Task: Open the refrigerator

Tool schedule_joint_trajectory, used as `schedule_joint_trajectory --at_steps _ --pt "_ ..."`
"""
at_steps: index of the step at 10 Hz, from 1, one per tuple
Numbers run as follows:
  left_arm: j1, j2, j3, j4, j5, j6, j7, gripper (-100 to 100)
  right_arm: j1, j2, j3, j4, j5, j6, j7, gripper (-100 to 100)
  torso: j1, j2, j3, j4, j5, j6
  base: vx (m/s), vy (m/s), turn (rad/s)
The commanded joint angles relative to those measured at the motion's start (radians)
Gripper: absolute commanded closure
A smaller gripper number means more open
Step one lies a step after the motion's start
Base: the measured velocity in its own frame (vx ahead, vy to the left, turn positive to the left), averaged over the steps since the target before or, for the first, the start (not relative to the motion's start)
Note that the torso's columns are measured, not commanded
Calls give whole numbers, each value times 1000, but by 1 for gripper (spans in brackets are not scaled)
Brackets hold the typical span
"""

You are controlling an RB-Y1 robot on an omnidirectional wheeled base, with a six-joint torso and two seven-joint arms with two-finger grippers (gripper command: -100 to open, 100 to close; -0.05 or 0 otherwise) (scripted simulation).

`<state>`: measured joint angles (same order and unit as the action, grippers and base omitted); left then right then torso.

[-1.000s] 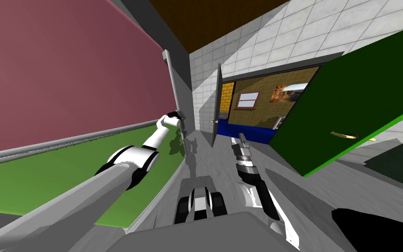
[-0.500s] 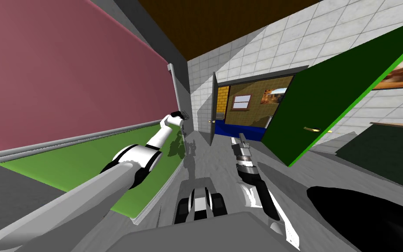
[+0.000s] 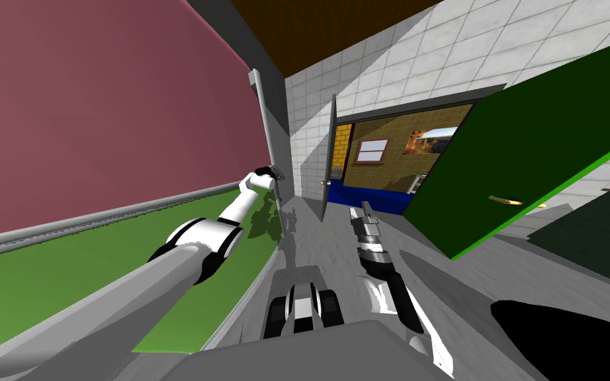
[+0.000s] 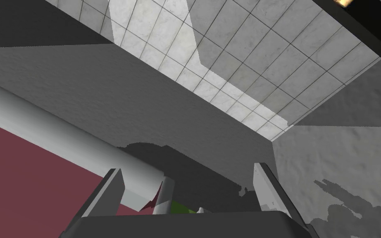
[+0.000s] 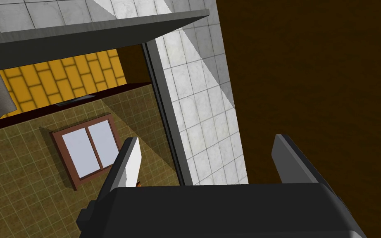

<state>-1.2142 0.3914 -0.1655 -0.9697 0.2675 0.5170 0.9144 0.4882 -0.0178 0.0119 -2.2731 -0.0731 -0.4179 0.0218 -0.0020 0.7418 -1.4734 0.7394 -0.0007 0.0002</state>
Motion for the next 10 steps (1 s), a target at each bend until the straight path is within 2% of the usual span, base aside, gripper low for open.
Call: schedule_joint_trajectory --at_steps 1,4,6,7,8,9,10 --pt "-1 10 16 -1 10 6 19 -100 0 0 0 0 0 0 0 0 1 -1 0 0 0 0 183 118 16" --pt "-4 22 36 4 25 12 40 -100 0 0 0 0 0 0 0 0 3 -4 -3 -2 1 0 197 117 16" --pt "-4 21 32 4 24 10 36 -100 0 0 0 0 0 0 0 0 -2 1 0 -1 0 0 55 30 5" --pt "-3 21 32 4 24 10 36 100 -1 0 0 0 0 0 0 0 -3 3 2 1 -1 0 16 7 14" --pt "-12 -6 11 -16 41 16 36 100 -1 0 0 0 0 0 0 0 -1 1 1 -2 0 1 -138 47 -112" --pt "-12 -6 11 -16 41 16 36 100 -1 0 0 0 0 0 0 0 -1 2 1 -2 -1 5 -215 45 -138" --pt "-15 -20 -1 -25 50 19 35 100 -1 0 0 0 0 0 0 0 -1 3 2 -1 0 1 -193 35 -106"
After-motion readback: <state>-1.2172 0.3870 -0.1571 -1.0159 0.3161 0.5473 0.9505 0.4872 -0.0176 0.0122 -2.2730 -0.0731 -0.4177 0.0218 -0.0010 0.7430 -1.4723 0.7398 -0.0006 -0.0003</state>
